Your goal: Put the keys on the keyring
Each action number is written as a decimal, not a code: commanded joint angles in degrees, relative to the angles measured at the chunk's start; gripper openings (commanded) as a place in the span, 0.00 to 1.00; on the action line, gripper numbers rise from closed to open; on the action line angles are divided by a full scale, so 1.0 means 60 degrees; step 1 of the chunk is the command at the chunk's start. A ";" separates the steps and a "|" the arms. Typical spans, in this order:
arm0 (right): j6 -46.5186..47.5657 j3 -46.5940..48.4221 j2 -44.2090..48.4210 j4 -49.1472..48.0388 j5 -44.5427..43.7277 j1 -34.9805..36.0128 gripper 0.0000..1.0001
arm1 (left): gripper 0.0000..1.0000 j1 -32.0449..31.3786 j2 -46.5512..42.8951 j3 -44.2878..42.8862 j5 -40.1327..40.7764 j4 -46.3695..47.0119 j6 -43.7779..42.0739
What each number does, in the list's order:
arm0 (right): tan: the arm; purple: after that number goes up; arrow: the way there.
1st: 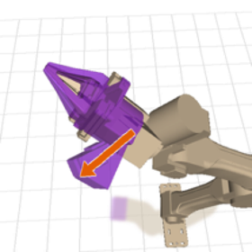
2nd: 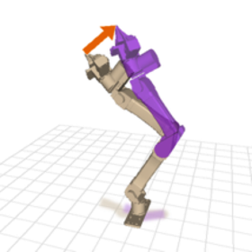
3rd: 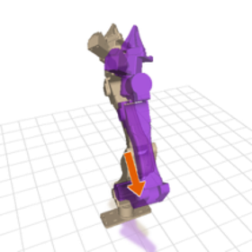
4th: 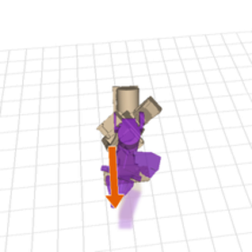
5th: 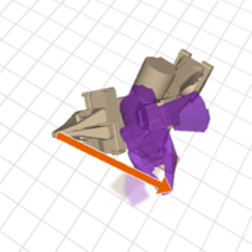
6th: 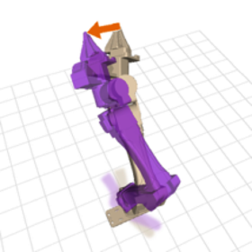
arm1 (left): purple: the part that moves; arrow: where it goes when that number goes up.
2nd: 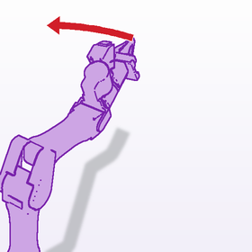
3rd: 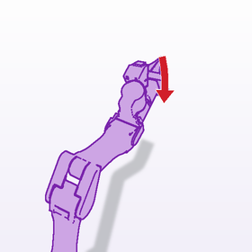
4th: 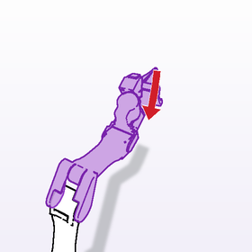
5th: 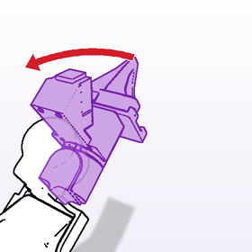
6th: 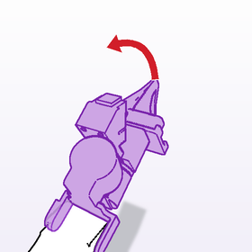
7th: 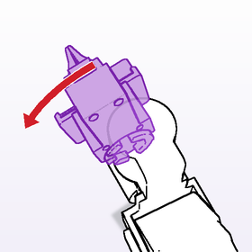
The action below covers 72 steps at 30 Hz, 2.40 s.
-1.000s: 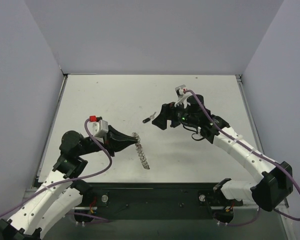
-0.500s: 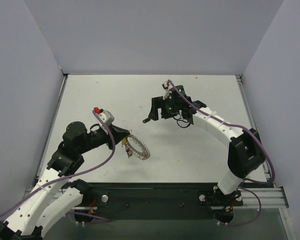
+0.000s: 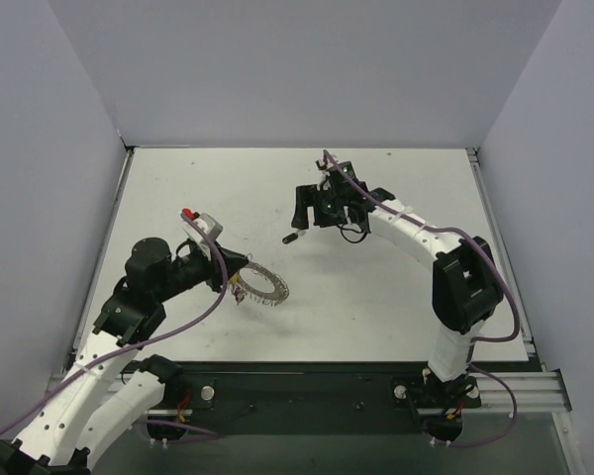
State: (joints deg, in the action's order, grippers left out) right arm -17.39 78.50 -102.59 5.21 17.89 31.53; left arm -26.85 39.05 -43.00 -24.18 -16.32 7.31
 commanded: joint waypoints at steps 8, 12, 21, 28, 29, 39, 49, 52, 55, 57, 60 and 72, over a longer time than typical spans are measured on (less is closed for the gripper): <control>-0.1129 0.2340 -0.1929 0.0917 -0.1092 -0.0479 0.76 | 0.00 0.0886 0.0157 -0.0025 -0.1008 0.1181 0.0612; -0.1758 0.3131 -0.2778 0.1327 -0.1209 -0.0596 0.70 | 0.00 0.1062 0.0230 0.0048 -0.1401 0.1429 0.0788; -0.2244 0.4290 -0.4098 0.2441 -0.1268 -0.0523 0.57 | 0.00 0.1677 0.0054 0.0531 -0.2838 0.2950 0.1534; -0.2214 0.4290 -0.4479 0.2720 -0.1326 -0.0158 0.53 | 0.00 0.1985 0.0230 0.0766 -0.3396 0.3686 0.2018; -0.2214 0.4290 -0.4509 0.2720 -0.1341 -0.0114 0.53 | 0.00 0.1999 0.0259 0.0780 -0.3439 0.3759 0.2033; -0.2390 0.4846 -0.5226 0.3130 -0.1502 0.0165 0.48 | 0.00 0.1999 0.0231 0.0854 -0.3733 0.4037 0.2180; -0.2361 0.5008 -0.5578 0.3482 -0.1429 0.0282 0.19 | 0.00 0.2000 0.0069 0.0942 -0.3806 0.4199 0.2253; -0.2215 0.4847 -0.5461 0.3482 -0.1400 0.0355 0.11 | 0.00 0.2014 0.0055 0.0927 -0.3821 0.4199 0.2253; -0.2039 0.4496 -0.5183 0.3467 -0.1356 0.0385 0.04 | 0.00 0.2014 0.0040 0.0942 -0.3806 0.4199 0.2253; -0.1864 0.4175 -0.4921 0.3467 -0.1283 0.0428 0.02 | 0.00 0.2014 0.0040 0.0927 -0.3806 0.4199 0.2268; -0.1702 0.3720 -0.4540 0.3482 -0.1224 0.0502 0.00 | 0.00 0.2000 0.0054 0.0942 -0.3835 0.4243 0.2268; -0.1028 0.1185 -0.2286 0.4023 -0.1691 0.0649 0.00 | 0.00 0.2000 0.0025 0.0956 -0.3865 0.4272 0.2297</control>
State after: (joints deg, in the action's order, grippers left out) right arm -26.06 89.27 -122.04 22.13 11.09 35.05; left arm -15.22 40.18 -36.38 -46.39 4.14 20.60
